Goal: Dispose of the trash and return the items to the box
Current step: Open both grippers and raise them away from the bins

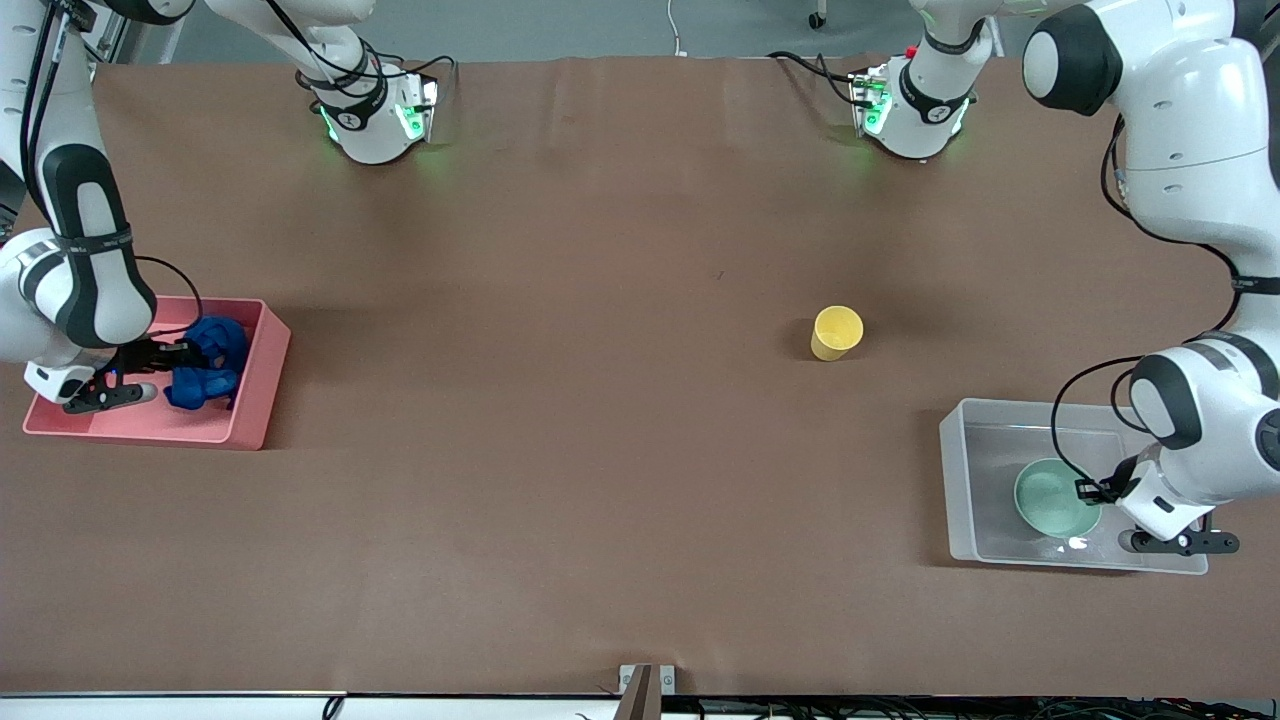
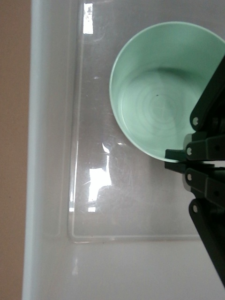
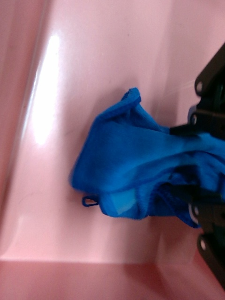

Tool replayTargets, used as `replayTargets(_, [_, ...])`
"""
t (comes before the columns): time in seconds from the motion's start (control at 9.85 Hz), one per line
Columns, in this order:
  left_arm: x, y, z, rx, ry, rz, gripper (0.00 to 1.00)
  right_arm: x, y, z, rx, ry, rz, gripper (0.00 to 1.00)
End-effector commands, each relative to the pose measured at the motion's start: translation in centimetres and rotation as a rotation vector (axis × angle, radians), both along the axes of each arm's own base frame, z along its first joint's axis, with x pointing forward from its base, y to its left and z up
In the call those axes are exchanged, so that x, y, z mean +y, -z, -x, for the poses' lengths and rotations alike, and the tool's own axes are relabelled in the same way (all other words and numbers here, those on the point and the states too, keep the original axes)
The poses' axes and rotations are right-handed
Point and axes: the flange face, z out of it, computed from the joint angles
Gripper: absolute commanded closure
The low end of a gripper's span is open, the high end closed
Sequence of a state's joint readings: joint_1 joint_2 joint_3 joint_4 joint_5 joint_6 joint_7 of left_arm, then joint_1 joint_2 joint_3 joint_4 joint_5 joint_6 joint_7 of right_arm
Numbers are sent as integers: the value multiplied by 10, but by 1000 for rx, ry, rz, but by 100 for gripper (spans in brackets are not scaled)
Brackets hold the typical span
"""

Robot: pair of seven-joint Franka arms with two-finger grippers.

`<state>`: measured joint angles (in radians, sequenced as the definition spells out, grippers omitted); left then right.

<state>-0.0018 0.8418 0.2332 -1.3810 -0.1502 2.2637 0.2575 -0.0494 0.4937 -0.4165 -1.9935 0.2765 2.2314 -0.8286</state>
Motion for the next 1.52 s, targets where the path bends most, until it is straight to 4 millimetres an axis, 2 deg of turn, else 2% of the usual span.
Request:
replayTargets(0.0, [4,11,-3,-5,5,6,24,14,-88,-14,-89,60,-36,0])
replayTargets(0.1, [0,-8,-4,-27,1,7,5,25,-127,-21,-75,104,-46,0])
replayTargets(0.2, [-2,-32,-3,-46,1,12,2,31,-174,-31,-59,135,-5,0])
replayTargets(0.3, [-6,-64,1,-74,2,22,1,53,-221,-46,-31,170,47,0])
replayTargets(0.41, [-9,-99,8,-98,7,35,0,87,-270,-62,-3,203,86,0])
replayTargets(0.61, [-41,-173,30,-73,15,101,0,149,-338,-75,-19,314,105,0])
replayTargets(0.71, [-64,-214,44,-48,24,120,0,181,-382,-64,-86,367,96,0])
replayTargets(0.81, [-92,-256,64,-16,27,108,0,201,-408,-53,-125,361,102,0])
replayTargets(0.91, [-118,-289,84,-3,23,103,0,215,-431,-40,-154,351,101,0])
replayTargets(1.02, [-141,-325,111,2,17,110,0,214,-435,-27,-124,349,102,0])
replayTargets(1.12, [-159,-348,140,4,3,113,0,212,-436,-18,-114,344,108,0])
replayTargets(1.32, [-195,-370,195,-4,-1,100,0,219,-436,-13,-109,326,124,0])
replayTargets(1.42, [-203,-366,213,3,7,92,0,219,-436,-14,-118,328,123,0])
